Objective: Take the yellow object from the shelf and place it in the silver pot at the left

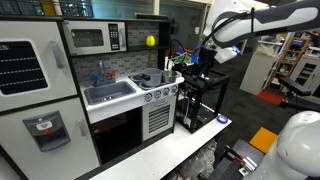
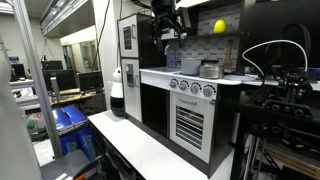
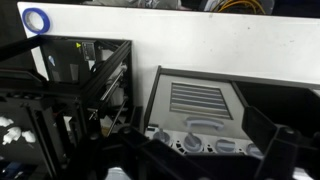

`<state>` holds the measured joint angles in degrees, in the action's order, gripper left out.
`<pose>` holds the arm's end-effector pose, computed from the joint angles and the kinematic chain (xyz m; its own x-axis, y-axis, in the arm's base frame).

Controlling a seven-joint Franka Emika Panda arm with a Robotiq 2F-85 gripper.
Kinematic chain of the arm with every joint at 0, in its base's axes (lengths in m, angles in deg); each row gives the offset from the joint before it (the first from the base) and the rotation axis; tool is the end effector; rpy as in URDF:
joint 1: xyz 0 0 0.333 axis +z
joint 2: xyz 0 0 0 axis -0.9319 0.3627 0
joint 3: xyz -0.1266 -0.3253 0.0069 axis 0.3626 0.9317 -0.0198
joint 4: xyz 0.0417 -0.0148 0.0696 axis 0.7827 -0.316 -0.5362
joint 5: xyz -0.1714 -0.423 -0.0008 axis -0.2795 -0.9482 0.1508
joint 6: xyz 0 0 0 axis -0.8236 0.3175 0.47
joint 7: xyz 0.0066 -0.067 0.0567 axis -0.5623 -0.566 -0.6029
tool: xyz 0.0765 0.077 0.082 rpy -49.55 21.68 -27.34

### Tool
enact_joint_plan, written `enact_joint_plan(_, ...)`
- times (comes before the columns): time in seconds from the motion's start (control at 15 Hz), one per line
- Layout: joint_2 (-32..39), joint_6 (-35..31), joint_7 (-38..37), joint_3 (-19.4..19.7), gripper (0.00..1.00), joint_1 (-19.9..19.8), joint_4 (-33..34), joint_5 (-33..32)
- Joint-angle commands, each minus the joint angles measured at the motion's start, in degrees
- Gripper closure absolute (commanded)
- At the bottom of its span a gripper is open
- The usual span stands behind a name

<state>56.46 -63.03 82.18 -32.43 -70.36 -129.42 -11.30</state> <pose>0.4467 -0.0227 0.5098 0.9849 0.0362 0.1692 0.0165 -0.9931 0.1165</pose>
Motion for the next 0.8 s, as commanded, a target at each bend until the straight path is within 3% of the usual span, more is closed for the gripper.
enact_joint_plan(0.0, 5.57, -7.0, 0.85, 0.41, 0.0, -1.07, 4.81, -3.71)
enact_joint_plan(0.4, 14.75, -29.95, -6.08, -1.33, 0.0, -3.6, 10.61, -10.03)
enact_joint_plan(0.73, 22.59, -40.69, -16.51, -4.16, 0.0, -7.09, 17.17, -19.27)
